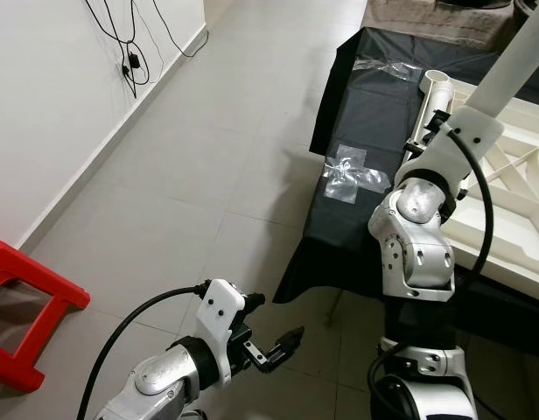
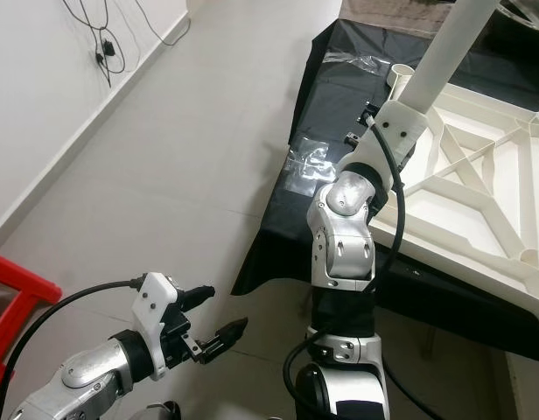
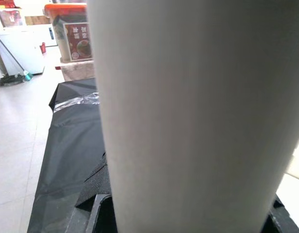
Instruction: Building children table
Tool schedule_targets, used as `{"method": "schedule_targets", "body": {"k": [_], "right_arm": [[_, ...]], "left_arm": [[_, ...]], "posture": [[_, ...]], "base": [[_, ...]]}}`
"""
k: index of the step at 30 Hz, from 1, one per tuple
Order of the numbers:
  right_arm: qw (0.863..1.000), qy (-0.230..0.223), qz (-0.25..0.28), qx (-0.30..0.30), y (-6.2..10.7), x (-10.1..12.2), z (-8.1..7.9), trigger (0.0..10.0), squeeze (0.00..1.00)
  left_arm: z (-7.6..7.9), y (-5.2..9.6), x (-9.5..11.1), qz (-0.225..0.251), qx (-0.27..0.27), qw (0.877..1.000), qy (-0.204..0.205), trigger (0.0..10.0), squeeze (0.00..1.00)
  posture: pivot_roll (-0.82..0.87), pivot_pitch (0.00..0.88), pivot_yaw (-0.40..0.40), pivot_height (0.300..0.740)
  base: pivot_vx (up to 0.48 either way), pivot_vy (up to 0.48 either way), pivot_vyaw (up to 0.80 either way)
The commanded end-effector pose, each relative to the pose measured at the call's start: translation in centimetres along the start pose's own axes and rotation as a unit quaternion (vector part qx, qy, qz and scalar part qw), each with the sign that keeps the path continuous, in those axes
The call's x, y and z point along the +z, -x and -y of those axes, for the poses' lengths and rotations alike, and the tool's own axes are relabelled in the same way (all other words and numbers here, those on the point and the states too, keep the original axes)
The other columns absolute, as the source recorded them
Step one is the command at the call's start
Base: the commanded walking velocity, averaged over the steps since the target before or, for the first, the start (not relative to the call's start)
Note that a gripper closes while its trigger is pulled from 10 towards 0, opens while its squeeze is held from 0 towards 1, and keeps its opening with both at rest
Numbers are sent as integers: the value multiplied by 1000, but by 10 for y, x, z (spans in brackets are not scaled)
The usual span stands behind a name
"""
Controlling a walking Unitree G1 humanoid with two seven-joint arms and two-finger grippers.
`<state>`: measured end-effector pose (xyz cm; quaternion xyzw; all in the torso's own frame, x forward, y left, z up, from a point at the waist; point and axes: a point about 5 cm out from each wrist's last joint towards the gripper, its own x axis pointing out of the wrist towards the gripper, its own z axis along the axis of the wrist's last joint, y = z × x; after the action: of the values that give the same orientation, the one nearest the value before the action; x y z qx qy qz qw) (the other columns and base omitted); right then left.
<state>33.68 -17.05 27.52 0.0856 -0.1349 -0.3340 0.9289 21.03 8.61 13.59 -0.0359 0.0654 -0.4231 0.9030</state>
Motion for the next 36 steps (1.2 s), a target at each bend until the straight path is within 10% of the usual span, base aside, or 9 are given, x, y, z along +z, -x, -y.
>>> {"method": "schedule_targets", "body": {"k": [1, 19, 36], "right_arm": [[999, -13, 33, -11, -3, 17, 1, 10000, 0], [993, 25, -112, -22, -3, -55, 11, 10000, 0], [988, 57, -140, -37, -17, -68, 5, 10000, 0]], "left_arm": [[2, 0, -6, -9, -5, 1000, 3, 10000, 0], [5, 0, -4, -4, -9, 1000, 4, 10000, 0], [15, 5, 4, 3, -14, 1000, 2, 10000, 0]], "posture": [[104, 163, -89, 740], [99, 195, -93, 740], [91, 259, -107, 740]], "base": [[0, 0, 0], [0, 0, 0], [0, 0, 0]]}}
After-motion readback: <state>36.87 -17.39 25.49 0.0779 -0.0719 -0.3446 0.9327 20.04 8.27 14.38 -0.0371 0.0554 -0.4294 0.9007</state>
